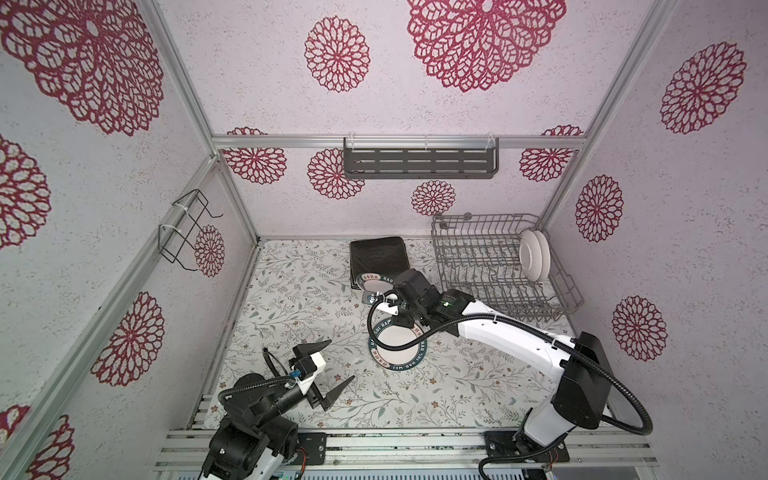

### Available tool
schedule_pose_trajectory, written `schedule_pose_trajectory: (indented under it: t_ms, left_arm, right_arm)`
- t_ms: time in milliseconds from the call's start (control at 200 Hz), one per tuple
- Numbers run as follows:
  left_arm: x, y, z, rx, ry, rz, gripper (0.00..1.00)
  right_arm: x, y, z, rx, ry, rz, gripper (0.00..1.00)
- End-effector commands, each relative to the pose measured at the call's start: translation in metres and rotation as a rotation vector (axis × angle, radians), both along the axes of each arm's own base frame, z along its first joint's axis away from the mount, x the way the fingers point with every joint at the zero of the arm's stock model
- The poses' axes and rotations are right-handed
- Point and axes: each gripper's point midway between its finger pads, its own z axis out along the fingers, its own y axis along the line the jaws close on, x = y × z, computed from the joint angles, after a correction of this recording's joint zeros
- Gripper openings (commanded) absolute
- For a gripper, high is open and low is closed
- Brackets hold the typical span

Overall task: Unload the plates from the dish rack
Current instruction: 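Lower the held plate onto the green-rimmed plate stack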

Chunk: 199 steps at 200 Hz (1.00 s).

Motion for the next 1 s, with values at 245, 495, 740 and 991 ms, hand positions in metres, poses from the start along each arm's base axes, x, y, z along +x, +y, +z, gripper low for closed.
schedule_pose_trajectory:
  t_ms: [245,495,740,991]
  left_arm:
    - [-0.008,-0.003,0.004,-0.006,-0.035,-0.035,0.97]
    - [-0.008,-0.002,0.005,-0.008,-0.043,-0.034,0.97]
    - [-0.009,-0.002,0.005,-0.01,-0.045,-0.036,0.97]
    - [-0.009,-0.002,0.005,-0.008,-0.046,-0.036,0.97]
  right_arm:
    - [-0.024,-0.005,0.025,0.02,-0.135,-0.023,0.0]
    - [-0.035,-0.008,0.016,-0.009,-0.144,-0.023,0.0]
    - [-0.041,-0.009,-0.003,-0.068,-0.154,-0.011,0.0]
    - [-0.046,-0.012,-0.017,-0.143,-0.182,0.019,0.0]
